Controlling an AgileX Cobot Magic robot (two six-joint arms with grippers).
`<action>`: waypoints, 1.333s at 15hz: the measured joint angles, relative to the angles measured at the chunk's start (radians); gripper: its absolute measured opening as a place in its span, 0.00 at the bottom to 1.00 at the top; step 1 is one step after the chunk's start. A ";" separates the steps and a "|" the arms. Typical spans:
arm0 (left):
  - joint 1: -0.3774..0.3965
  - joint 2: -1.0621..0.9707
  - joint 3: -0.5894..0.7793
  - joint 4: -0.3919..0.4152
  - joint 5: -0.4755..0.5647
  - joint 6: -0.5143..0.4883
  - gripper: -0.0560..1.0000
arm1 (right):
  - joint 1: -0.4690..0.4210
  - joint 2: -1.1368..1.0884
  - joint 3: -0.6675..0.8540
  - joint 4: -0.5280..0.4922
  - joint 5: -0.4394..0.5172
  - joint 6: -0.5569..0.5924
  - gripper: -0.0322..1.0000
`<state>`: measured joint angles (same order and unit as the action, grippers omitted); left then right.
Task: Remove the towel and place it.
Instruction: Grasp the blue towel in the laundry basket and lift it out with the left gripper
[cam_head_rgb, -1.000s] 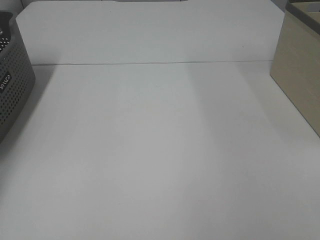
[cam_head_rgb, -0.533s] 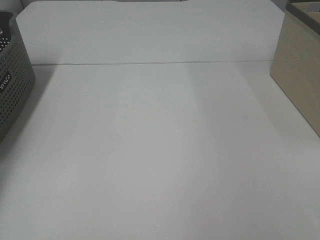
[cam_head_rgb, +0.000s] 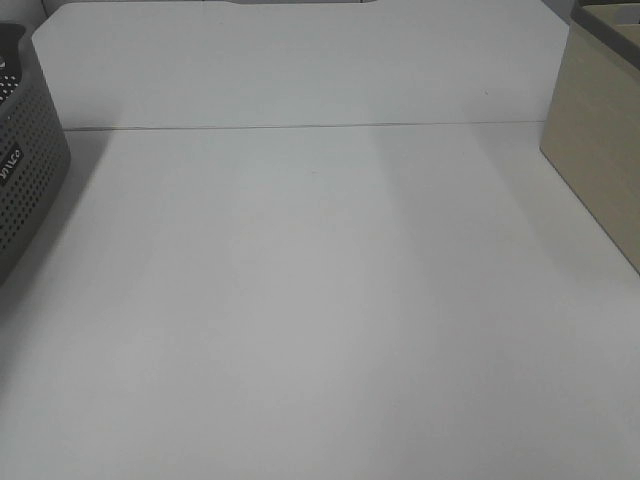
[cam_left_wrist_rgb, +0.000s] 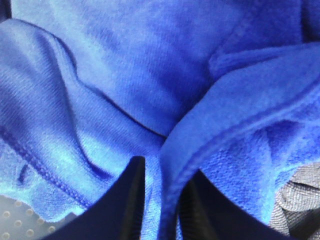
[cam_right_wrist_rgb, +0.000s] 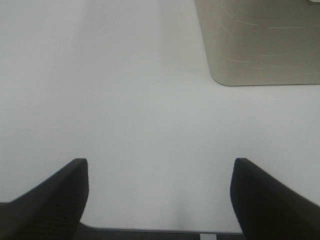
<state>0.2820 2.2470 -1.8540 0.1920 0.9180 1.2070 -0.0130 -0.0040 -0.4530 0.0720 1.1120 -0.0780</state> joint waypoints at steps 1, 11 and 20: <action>0.000 0.000 0.000 0.000 0.000 -0.001 0.24 | 0.000 0.000 0.000 0.000 0.000 0.000 0.74; 0.000 -0.241 -0.023 -0.021 0.157 -0.020 0.05 | 0.000 0.000 0.000 0.000 0.000 0.000 0.74; -0.033 -0.637 -0.023 -0.185 0.167 -0.015 0.05 | 0.000 0.000 0.000 0.001 0.000 0.000 0.74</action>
<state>0.2490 1.6100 -1.8770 0.0070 1.0850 1.1920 -0.0130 -0.0040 -0.4530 0.0730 1.1120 -0.0780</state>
